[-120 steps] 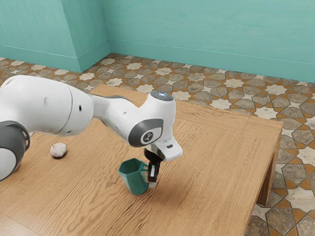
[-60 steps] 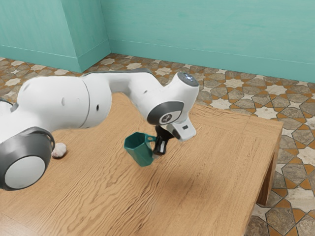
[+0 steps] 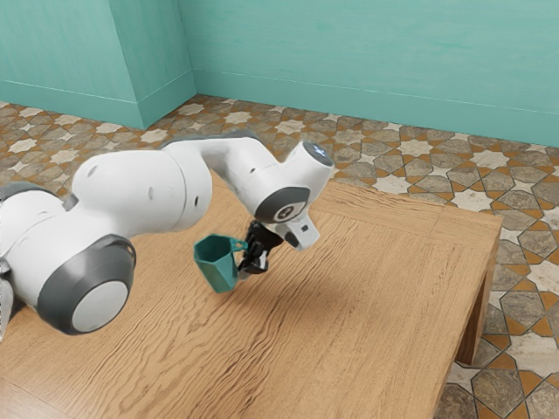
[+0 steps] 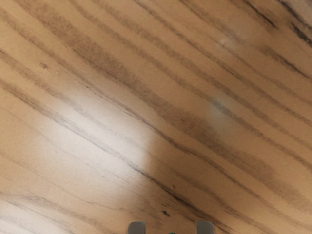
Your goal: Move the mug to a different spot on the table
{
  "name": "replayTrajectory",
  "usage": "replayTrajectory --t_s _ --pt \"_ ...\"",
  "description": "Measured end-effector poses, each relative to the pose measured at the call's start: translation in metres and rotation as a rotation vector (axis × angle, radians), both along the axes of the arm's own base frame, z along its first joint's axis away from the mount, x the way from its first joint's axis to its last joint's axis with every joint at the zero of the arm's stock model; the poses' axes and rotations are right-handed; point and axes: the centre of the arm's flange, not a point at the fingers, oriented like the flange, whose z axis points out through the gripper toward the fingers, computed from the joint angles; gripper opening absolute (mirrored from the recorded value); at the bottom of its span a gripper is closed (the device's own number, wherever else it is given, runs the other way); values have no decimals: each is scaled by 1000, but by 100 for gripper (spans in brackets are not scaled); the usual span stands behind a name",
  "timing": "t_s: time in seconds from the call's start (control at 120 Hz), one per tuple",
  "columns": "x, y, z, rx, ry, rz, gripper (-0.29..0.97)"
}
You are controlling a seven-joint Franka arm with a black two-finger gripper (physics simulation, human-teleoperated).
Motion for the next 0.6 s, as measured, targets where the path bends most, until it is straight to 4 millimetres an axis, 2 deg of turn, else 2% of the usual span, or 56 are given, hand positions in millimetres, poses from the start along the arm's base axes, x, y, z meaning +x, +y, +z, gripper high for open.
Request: replayTrajectory --t_s 0.25,0.383,0.6 --pt "4 -4 -19 11 9 11 -11" --pt "16 -10 -17 18 -18 8 -11" --pt "30 0 -20 30 -33 28 -11"
